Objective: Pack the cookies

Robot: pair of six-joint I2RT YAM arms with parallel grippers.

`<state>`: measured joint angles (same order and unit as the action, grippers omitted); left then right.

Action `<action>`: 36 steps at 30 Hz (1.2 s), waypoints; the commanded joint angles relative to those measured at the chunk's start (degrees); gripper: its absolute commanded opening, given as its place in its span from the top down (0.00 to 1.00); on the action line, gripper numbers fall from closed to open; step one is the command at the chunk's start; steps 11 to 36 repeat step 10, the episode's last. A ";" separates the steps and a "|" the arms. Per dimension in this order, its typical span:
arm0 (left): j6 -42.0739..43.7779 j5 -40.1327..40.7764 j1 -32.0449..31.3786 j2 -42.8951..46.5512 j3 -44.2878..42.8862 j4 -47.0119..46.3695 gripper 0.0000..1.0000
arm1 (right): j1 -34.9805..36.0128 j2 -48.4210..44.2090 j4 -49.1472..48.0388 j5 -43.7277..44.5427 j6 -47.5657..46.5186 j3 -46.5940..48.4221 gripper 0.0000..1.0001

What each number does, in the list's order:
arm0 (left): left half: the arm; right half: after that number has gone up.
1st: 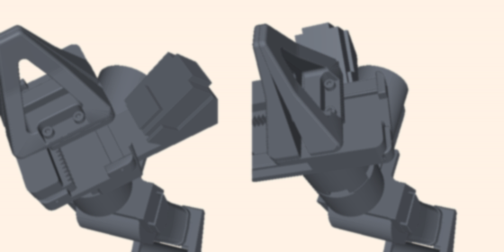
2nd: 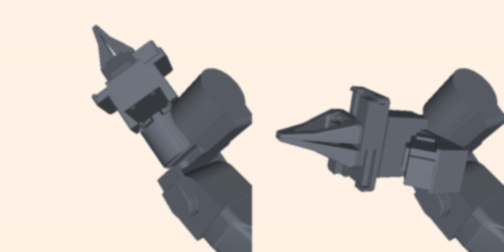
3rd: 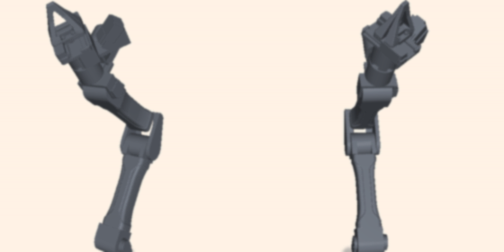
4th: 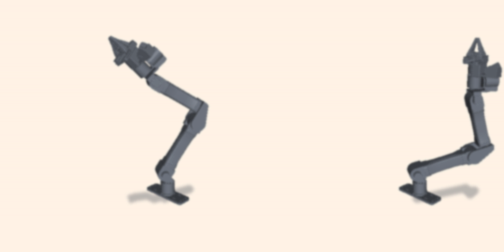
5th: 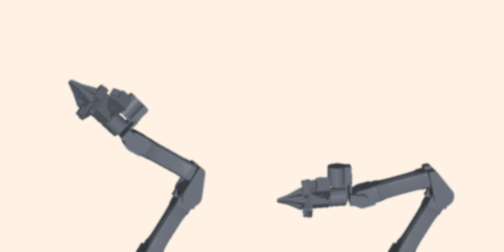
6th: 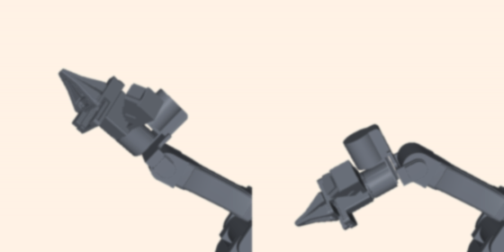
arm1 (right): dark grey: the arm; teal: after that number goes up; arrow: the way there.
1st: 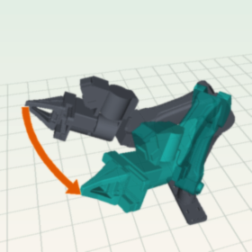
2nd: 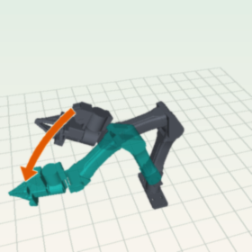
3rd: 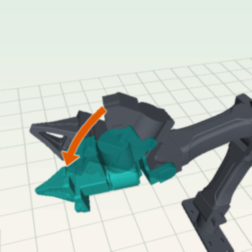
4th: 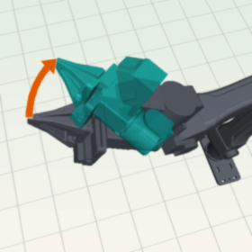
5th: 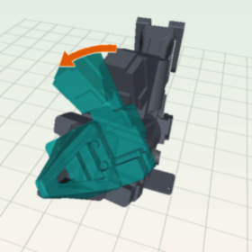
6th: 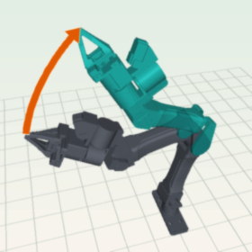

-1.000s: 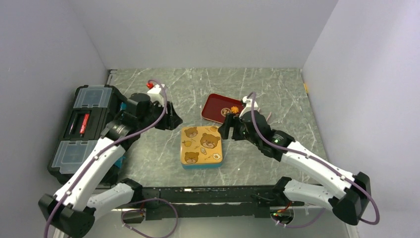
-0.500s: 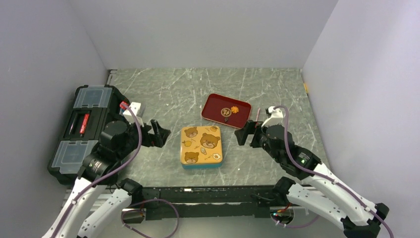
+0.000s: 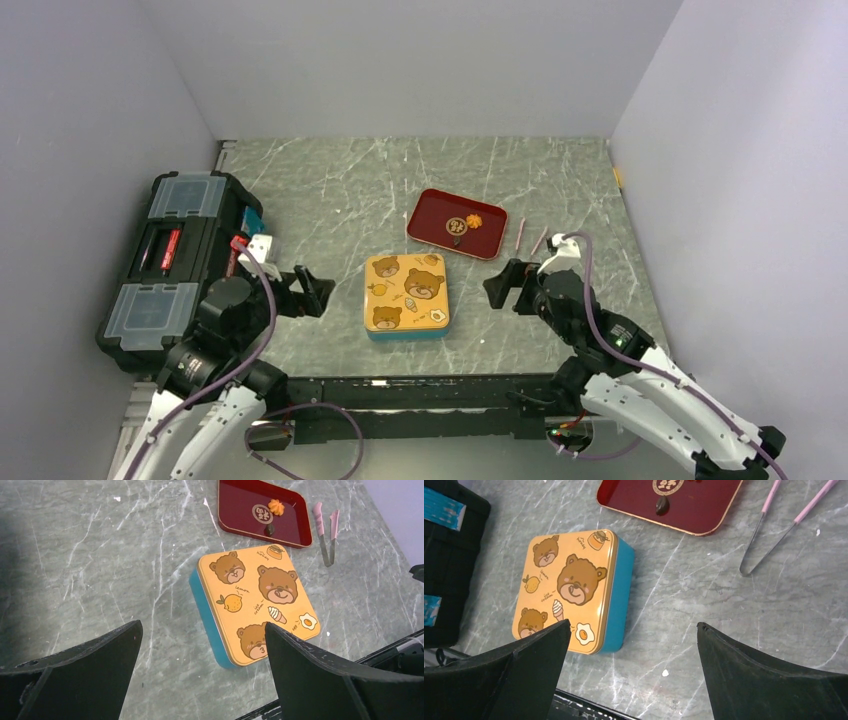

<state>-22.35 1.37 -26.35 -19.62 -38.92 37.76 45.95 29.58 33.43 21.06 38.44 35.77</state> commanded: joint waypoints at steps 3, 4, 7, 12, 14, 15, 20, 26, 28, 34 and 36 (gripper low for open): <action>-0.37 -0.79 -0.19 -0.74 0.73 -4.32 0.01 | 0.19 -4.09 -0.87 0.49 1.02 -2.25 0.00; -0.19 -1.36 -0.19 -1.56 0.57 -4.23 0.01 | 0.23 -4.30 -0.72 0.55 1.03 -2.31 0.00; 0.02 -1.92 -0.19 -3.83 -0.12 -3.60 0.01 | 0.19 -5.02 -0.70 0.14 0.11 -2.80 0.00; 0.20 -2.59 -0.15 -5.12 -0.39 -3.46 0.01 | 0.18 -5.46 -0.42 0.34 0.19 -2.72 0.00; 0.20 -2.59 -0.15 -5.12 -0.39 -3.46 0.01 | 0.18 -5.46 -0.42 0.34 0.19 -2.72 0.00; 0.20 -2.59 -0.15 -5.12 -0.39 -3.46 0.01 | 0.18 -5.46 -0.42 0.34 0.19 -2.72 0.00; 0.20 -2.59 -0.15 -5.12 -0.39 -3.46 0.01 | 0.18 -5.46 -0.42 0.34 0.19 -2.72 0.00; 0.20 -2.59 -0.15 -5.12 -0.39 -3.46 0.01 | 0.18 -5.46 -0.42 0.34 0.19 -2.72 0.00; 0.20 -2.59 -0.15 -5.12 -0.39 -3.46 0.01 | 0.18 -5.46 -0.42 0.34 0.19 -2.72 0.00; 0.20 -2.59 -0.15 -5.12 -0.39 -3.46 0.01 | 0.18 -5.46 -0.42 0.34 0.19 -2.72 0.00; 0.20 -2.59 -0.15 -5.12 -0.39 -3.46 0.01 | 0.18 -5.46 -0.42 0.34 0.19 -2.72 0.00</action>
